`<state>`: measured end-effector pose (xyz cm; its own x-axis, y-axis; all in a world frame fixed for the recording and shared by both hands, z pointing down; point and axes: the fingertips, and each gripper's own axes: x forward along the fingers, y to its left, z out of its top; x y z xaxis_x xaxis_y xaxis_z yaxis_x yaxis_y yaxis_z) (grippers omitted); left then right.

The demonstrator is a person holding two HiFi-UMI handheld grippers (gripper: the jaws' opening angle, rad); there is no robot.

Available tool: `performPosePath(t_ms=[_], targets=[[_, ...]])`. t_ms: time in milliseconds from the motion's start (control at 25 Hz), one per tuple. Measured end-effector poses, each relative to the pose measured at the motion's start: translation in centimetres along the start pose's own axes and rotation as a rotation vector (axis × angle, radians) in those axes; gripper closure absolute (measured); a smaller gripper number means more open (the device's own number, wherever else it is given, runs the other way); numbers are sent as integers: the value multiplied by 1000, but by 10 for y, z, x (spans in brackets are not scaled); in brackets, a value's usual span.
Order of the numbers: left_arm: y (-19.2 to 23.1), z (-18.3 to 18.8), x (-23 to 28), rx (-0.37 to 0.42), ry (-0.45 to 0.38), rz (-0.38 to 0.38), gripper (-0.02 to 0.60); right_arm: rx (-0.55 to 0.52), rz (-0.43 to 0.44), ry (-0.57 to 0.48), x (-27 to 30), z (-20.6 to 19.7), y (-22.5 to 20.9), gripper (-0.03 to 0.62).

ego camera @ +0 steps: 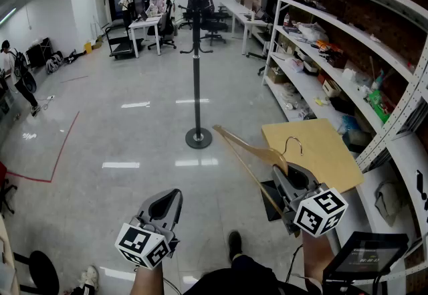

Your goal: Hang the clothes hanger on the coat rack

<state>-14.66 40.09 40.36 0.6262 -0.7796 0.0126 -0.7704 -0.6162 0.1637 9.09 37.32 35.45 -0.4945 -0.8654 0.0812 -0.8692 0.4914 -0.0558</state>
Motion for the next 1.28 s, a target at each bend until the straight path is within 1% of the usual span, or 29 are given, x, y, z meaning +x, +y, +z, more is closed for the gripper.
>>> performPosePath(t_ms=[240, 400, 520, 640, 800, 920, 1080, 1280], targets=[[27, 5, 49, 0, 5, 41, 581, 5, 37, -22, 49, 6, -38, 539], [48, 19, 95, 27, -1, 68, 581, 17, 73, -44, 91, 11, -73, 539], [56, 27, 134, 23, 0, 60, 581, 19, 95, -44, 117, 15, -102, 539], [60, 33, 170, 43, 13, 48, 581, 25, 108, -50, 140, 23, -129, 539], [71, 32, 215, 35, 25, 58, 581, 7, 132, -43, 169, 28, -162, 539], [81, 29, 247, 30, 34, 70, 581, 14, 152, -39, 195, 28, -186, 539], [103, 32, 270, 19, 46, 85, 581, 21, 185, -31, 225, 29, -199, 539], [150, 28, 309, 8, 47, 95, 581, 20, 223, -42, 280, 31, -213, 539]])
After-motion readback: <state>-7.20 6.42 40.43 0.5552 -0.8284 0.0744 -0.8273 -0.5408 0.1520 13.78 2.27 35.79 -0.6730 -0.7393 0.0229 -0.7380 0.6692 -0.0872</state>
